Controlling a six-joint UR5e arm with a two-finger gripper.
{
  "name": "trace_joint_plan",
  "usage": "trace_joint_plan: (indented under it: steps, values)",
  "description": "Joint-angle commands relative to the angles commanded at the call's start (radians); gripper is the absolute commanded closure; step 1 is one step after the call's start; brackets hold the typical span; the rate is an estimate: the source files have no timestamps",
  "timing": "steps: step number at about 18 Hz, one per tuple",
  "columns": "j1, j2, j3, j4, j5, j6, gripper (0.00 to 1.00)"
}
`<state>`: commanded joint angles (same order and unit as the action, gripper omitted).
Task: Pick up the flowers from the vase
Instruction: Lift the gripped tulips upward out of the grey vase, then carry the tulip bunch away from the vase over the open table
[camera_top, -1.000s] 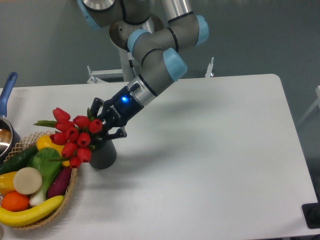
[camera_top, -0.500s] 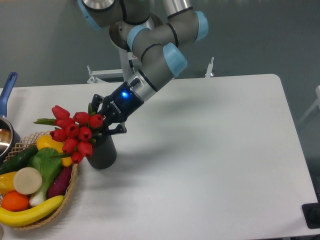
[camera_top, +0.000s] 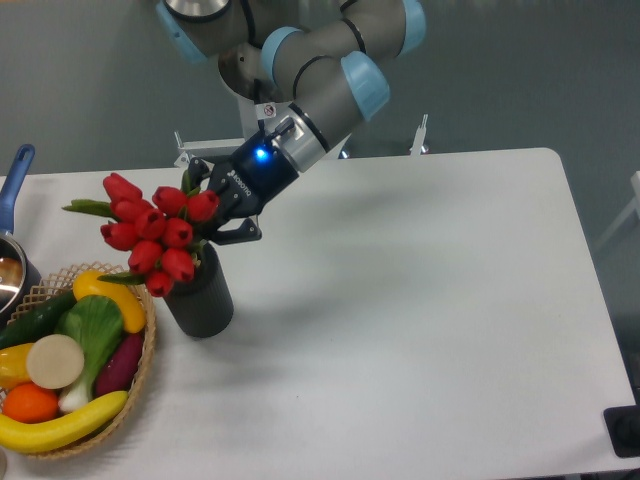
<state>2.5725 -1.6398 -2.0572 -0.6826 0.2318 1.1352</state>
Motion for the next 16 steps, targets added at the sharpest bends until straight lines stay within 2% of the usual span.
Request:
trace_joint_plan:
  steps: [8,16]
  values:
    - [0.023,0.002,0.094,0.000,-0.028,-0.221,1.00]
    - [0.064,0.005,0.178,0.000,-0.071,-0.342,1.00]
